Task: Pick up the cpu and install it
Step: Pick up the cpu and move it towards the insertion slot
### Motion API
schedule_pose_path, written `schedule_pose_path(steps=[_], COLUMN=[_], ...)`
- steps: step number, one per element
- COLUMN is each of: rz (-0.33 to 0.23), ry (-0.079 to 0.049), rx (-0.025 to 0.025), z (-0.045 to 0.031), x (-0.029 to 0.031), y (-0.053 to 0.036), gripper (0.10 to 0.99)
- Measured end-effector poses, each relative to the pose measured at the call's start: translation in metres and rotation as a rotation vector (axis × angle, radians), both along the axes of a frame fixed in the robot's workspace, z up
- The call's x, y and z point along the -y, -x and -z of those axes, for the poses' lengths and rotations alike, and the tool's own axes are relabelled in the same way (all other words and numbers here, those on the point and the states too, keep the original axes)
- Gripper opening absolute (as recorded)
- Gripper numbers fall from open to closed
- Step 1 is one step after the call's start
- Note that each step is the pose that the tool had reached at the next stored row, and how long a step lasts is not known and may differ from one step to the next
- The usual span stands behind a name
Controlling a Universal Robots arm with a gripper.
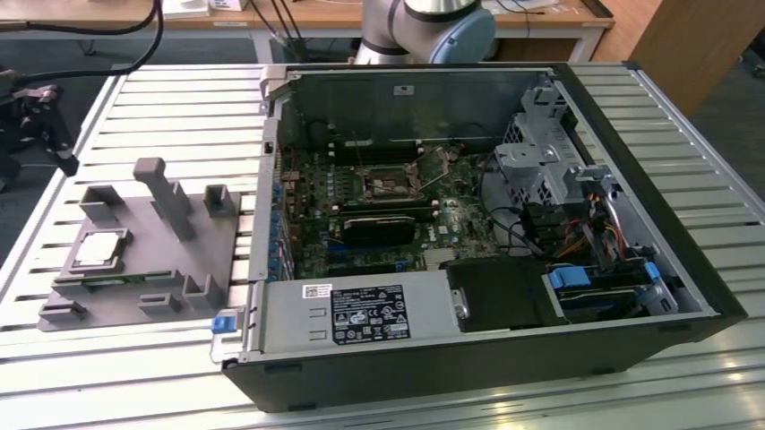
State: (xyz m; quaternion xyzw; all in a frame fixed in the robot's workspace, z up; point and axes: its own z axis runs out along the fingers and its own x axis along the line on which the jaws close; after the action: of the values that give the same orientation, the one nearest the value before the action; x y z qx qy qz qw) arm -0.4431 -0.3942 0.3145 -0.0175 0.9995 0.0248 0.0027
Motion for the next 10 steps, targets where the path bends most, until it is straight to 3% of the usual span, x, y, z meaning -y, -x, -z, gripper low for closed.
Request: schedule_pose_path(steps=[10], rz=[0.0], ry=[-0.004], rx=[-0.0005], z=[0.0169], x=[0.0009], y=[0.0007], gripper=[0.643])
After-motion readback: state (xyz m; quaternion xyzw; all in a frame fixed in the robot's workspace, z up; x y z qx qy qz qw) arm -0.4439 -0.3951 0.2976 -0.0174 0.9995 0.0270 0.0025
